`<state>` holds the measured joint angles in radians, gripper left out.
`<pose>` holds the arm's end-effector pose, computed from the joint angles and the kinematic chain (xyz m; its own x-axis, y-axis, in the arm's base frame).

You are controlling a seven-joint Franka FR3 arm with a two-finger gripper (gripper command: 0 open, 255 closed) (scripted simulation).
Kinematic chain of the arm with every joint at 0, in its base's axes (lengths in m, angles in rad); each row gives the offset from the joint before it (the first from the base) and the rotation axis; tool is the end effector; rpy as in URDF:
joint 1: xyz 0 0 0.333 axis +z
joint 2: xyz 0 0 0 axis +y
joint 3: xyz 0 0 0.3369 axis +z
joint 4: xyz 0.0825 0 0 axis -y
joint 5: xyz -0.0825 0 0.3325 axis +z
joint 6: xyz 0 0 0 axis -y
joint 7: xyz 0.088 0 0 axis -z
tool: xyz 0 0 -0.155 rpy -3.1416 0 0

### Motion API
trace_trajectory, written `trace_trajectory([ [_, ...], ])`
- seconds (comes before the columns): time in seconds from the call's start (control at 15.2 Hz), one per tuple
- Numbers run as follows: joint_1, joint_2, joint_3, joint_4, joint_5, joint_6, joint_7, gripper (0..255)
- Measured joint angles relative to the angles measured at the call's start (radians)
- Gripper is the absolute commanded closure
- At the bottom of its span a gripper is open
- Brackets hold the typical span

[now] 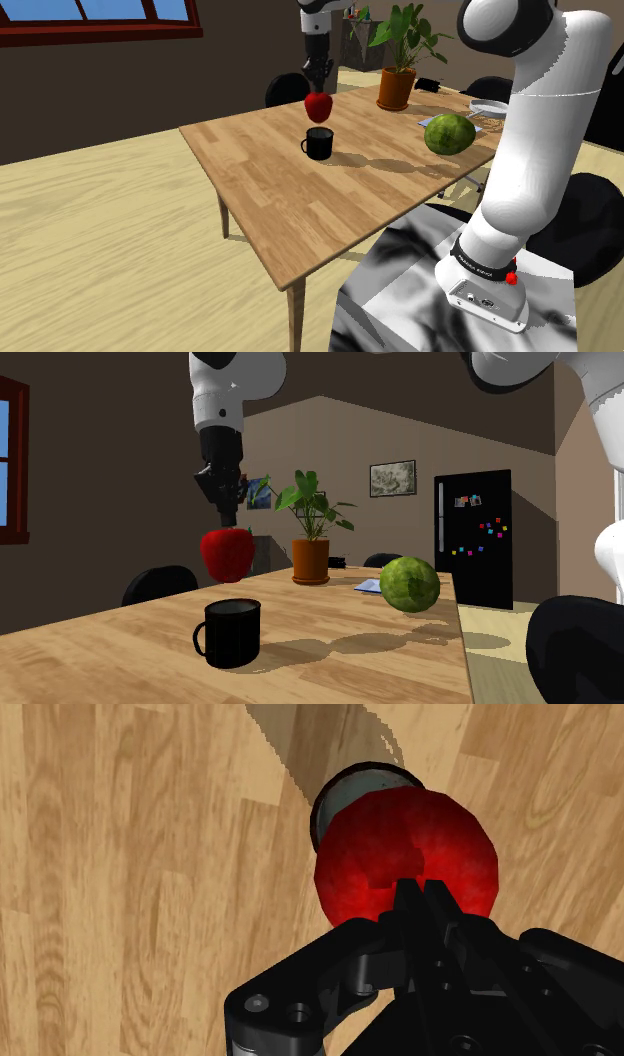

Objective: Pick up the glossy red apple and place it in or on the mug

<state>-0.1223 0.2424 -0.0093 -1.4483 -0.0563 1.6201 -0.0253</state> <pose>0.5718 -0.0836 0.5218 0.9921 -0.1029 -0.0721 -0.0990 -0.9935 0.0563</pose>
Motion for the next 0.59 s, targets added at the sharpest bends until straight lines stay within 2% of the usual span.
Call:
trace_trajectory([
  [0.59, 0.000, -0.006, 0.000, -0.125, -0.001, 0.119, 0.007, 255],
])
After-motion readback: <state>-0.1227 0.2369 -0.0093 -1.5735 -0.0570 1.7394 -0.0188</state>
